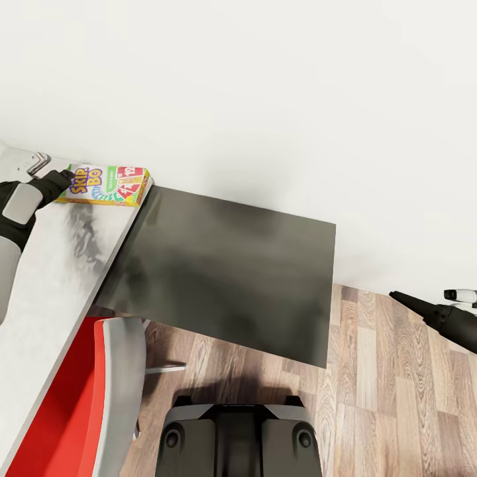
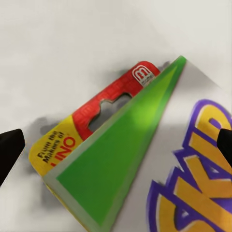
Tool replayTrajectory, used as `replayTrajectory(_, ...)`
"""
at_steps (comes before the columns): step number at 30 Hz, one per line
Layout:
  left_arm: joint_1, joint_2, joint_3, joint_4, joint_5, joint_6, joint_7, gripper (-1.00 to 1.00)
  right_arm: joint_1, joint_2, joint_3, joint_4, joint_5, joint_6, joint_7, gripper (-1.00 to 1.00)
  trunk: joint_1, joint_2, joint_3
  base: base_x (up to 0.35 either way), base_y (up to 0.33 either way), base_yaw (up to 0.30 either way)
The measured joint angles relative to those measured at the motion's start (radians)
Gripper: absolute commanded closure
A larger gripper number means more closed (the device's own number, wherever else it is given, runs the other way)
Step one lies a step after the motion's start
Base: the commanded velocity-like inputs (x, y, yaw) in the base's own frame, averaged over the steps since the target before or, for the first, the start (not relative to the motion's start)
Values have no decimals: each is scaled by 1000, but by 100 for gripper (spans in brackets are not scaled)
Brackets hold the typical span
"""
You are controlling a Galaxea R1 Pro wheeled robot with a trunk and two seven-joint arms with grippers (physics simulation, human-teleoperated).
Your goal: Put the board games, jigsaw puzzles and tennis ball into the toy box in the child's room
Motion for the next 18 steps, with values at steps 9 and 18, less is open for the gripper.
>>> replayTrajectory(9, -1, 4, 1, 0, 0, -1, 0, -100, 0, 1, -2, 0, 0, 0, -25, -100, 0, 0, 0, 0, 0, 0)
replayTrajectory(18, -2, 4, 1, 1, 0, -1, 0, -100, -1, 2, -3, 0, 0, 0, -39, -100, 0, 0, -2, 0, 0, 0)
